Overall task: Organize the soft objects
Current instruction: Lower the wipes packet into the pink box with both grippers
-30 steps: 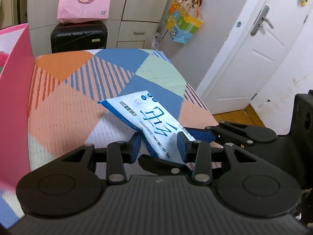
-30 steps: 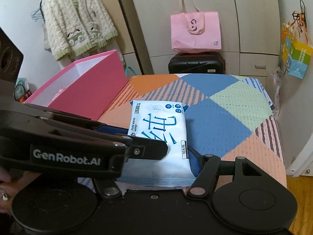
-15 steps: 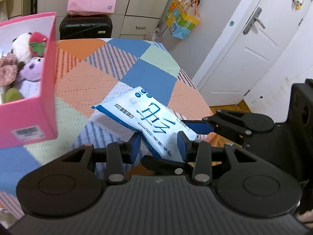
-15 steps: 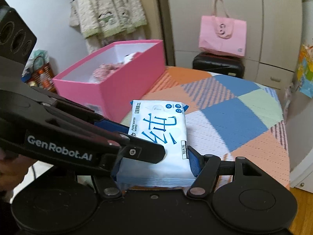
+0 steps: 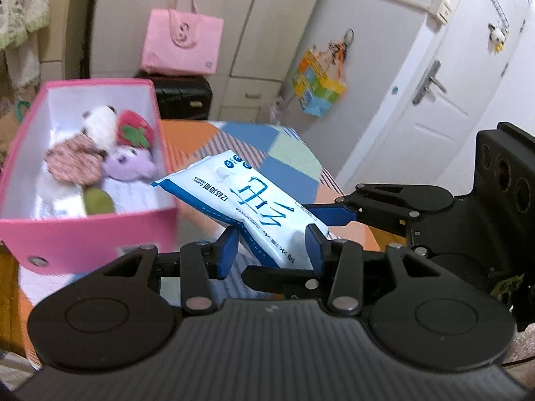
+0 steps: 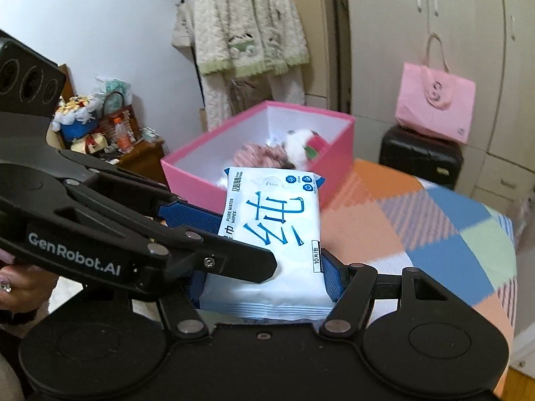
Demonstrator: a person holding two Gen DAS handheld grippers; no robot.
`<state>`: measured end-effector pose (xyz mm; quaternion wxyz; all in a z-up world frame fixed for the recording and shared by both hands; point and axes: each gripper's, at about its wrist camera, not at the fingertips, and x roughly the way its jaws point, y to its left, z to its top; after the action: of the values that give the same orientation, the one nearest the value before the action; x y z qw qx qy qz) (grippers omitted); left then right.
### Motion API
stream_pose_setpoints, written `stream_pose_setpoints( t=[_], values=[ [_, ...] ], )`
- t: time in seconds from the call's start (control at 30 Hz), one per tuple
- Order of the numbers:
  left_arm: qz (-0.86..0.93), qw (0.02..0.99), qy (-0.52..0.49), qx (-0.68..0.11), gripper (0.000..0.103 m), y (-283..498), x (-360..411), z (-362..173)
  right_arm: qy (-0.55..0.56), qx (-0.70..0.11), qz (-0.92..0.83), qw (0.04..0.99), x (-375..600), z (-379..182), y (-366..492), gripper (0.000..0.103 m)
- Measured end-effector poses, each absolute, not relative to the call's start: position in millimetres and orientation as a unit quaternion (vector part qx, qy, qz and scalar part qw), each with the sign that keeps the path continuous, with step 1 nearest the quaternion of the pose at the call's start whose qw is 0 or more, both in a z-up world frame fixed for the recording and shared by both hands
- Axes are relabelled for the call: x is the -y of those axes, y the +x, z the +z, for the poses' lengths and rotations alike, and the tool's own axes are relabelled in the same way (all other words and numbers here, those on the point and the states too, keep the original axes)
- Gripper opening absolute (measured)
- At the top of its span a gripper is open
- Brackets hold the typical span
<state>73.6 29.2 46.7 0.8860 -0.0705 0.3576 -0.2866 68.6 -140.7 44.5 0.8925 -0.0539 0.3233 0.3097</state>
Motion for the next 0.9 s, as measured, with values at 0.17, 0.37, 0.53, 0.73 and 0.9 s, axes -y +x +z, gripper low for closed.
stream_pose_setpoints(
  t=[0.17,0.37,0.53,0.73,0.9],
  values=[
    [-0.266,0.900,-0.075,-0.337,0.042,86,-53,59,-0.055,-0.306,0.325,0.893,115,56,85,0.072],
    [-0.237,0.919,-0.092,-0.301,0.044,102,-82,70,-0.066,-0.277,0.342,0.895,84,69,112,0.073],
    [-0.224,0.922,-0.111,-0.294,0.044,133,-101,74,-0.069,-0.257,0.349,0.899,62,76,140,0.073],
    [-0.215,0.919,-0.131,-0.302,0.044,175,-113,60,-0.082,-0.239,0.367,0.895,52,70,176,0.073],
    [-0.207,0.910,-0.140,-0.329,0.044,204,-119,37,-0.046,-0.268,0.383,0.883,54,52,211,0.073]
  ],
)
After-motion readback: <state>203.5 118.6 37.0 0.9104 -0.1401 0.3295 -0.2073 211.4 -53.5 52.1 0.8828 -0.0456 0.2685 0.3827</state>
